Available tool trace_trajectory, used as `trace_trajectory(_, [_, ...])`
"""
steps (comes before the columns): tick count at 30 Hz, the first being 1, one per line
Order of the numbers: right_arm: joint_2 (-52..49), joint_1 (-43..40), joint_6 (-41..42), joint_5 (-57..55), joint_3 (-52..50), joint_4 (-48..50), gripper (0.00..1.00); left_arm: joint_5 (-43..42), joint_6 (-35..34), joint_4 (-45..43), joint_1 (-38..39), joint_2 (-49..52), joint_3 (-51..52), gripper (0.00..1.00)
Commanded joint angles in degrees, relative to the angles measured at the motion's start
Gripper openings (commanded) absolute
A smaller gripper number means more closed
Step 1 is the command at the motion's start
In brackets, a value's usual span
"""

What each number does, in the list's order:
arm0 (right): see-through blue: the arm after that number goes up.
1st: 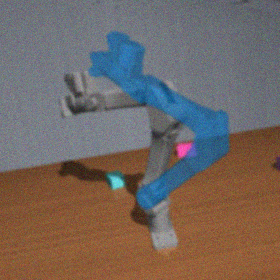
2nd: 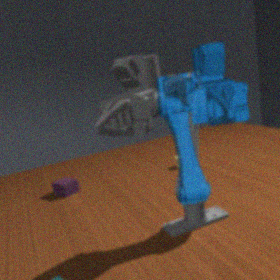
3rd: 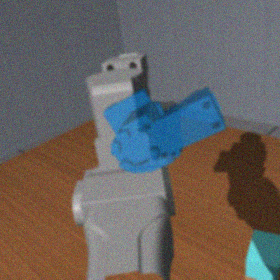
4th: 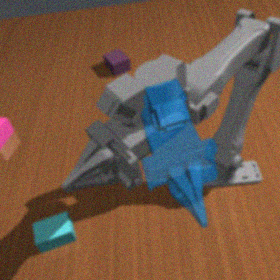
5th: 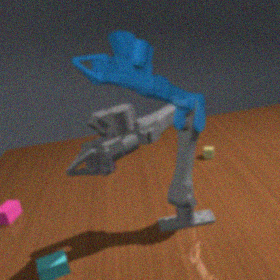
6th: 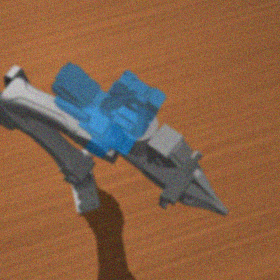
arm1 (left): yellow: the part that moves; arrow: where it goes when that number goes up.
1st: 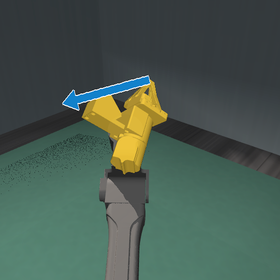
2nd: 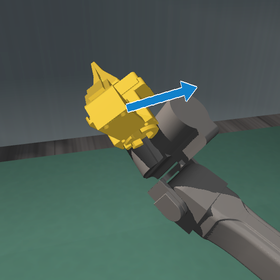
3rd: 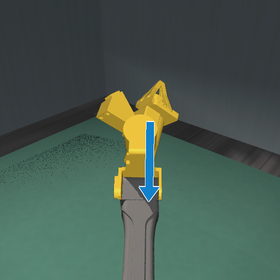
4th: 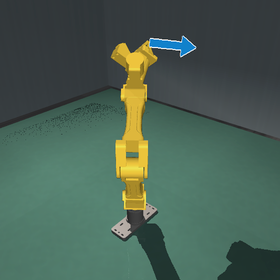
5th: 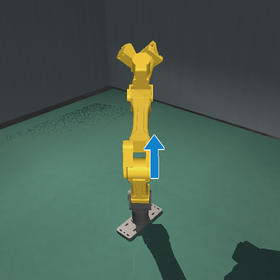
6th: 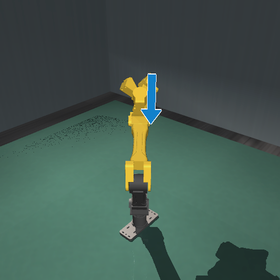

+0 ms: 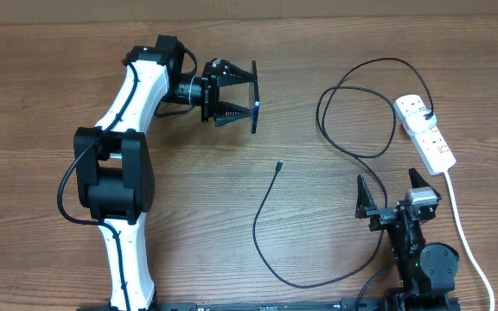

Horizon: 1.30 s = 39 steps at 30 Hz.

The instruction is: Plug charger to phone and switch on socket

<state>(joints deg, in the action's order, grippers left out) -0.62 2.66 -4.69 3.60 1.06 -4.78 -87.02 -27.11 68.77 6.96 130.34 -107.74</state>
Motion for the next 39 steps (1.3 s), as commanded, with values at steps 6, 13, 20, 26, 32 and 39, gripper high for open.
trace_trajectory(6, [0.5, 0.1, 0.2, -0.5, -0.6, 0.2, 1.00, -3.6, -0.8, 0.0, -0.7, 0.0, -1.7, 0.74])
trace_trajectory(13, [0.5, 0.1, 0.2, -0.5, -0.6, 0.2, 1.00, -3.6, -0.8, 0.0, -0.7, 0.0, -1.7, 0.75])
trace_trajectory(20, [0.5, 0.2, 0.2, 1.0, -0.6, 0.3, 1.00, -3.6, -0.8, 0.0, -0.6, 0.0, -1.7, 0.74])
trace_trajectory(26, [0.5, 0.2, 0.2, 9.9, -0.6, 1.2, 1.00, -3.6, -0.8, 0.0, -0.6, 0.0, -1.7, 0.74])
trace_trajectory(32, [0.5, 0.2, 0.2, 29.7, -0.6, 2.1, 1.00, -3.6, -0.8, 0.0, -0.6, 0.0, -1.7, 0.74])
trace_trajectory(39, [0.5, 0.2, 0.2, 57.7, -0.6, 3.5, 1.00, -3.6, -0.8, 0.0, -0.6, 0.0, -1.7, 0.74])
